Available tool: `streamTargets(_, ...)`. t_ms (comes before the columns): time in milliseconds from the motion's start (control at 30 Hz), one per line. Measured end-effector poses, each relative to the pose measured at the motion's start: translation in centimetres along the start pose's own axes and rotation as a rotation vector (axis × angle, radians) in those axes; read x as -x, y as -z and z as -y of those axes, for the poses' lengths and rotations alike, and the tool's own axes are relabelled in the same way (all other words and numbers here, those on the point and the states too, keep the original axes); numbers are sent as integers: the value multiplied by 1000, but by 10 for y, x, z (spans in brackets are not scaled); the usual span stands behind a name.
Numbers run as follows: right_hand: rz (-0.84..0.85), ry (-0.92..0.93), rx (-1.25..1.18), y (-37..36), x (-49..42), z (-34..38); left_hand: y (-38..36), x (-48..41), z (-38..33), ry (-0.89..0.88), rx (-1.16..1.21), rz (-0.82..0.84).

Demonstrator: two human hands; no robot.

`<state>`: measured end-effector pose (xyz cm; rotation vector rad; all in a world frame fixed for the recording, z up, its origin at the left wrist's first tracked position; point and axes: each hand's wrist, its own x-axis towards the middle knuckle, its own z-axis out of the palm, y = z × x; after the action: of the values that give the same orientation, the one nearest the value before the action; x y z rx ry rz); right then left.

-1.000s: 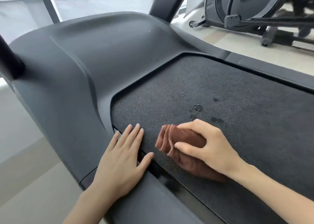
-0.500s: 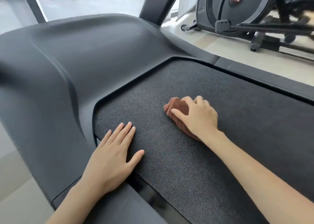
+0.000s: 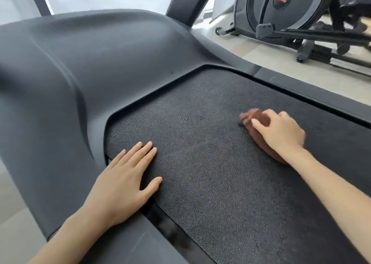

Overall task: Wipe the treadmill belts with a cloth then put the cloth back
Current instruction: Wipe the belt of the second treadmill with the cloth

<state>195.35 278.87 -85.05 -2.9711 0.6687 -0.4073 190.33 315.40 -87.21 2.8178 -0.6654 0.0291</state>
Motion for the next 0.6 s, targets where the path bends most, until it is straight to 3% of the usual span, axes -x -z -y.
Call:
streamTargets(67, 7, -86, -30, -10, -19, 30, 0, 0, -1, 5, 0, 0)
streamTargets(133, 15, -61, -49, -17, -22, 68, 1, -1, -1, 1, -5, -6)
streamTargets(267, -1, 253, -50, -20, 15, 130, 5, 1, 2, -40, 55, -17)
streamTargets(433, -16, 597, -129, -7, 64, 103, 16, 12, 26, -44, 48, -90)
streamTargets(500, 1, 568, -157, -4, 58, 77, 18, 18, 32, -30, 63, -110)
streamTargets(600, 12, 345, -107, -9, 11, 60, 15, 19, 29, 2, 82, -168)
